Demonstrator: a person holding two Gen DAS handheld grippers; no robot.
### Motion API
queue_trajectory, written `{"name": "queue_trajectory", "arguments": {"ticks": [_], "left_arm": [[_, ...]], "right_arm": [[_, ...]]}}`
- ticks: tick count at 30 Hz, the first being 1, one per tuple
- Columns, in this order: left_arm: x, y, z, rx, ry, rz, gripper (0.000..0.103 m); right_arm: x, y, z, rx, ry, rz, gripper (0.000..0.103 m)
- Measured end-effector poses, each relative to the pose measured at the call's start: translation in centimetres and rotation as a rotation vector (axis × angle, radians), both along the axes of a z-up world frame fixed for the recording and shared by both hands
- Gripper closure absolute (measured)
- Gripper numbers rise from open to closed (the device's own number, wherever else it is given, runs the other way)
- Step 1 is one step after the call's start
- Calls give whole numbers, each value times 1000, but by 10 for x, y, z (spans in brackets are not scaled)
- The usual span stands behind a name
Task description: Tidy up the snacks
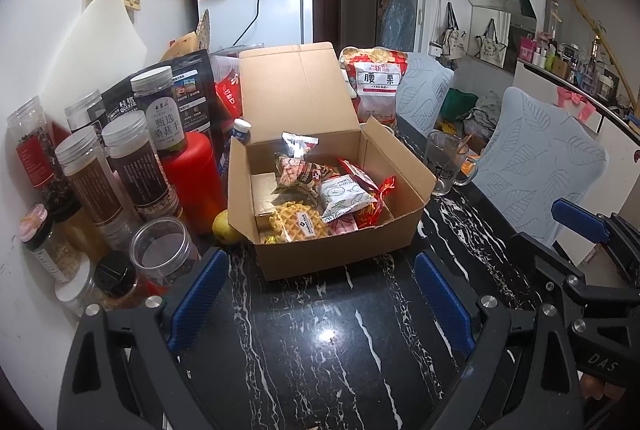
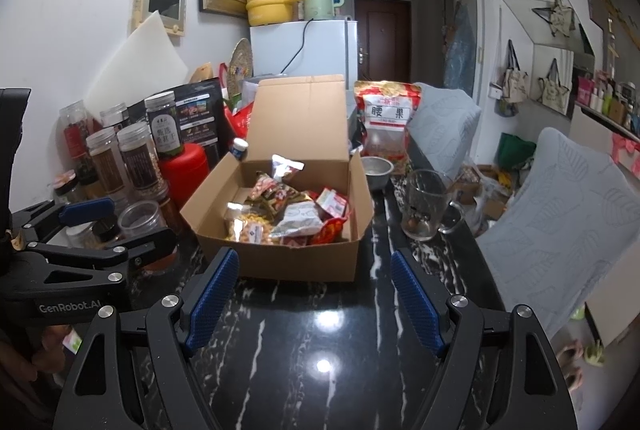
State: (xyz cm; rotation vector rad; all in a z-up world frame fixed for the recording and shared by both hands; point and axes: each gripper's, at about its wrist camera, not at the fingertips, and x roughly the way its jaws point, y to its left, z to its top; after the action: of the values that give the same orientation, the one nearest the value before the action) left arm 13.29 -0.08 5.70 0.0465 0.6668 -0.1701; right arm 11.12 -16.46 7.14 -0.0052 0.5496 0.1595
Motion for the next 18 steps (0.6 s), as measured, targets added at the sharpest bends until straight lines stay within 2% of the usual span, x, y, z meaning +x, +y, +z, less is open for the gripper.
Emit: {"name": "queue_trajectory", "arguments": {"ticks": [18], "left_arm": [[0, -2, -4, 23, 11, 0, 7]], "right_arm": [[2, 2, -3, -4, 8, -4, 24]]}}
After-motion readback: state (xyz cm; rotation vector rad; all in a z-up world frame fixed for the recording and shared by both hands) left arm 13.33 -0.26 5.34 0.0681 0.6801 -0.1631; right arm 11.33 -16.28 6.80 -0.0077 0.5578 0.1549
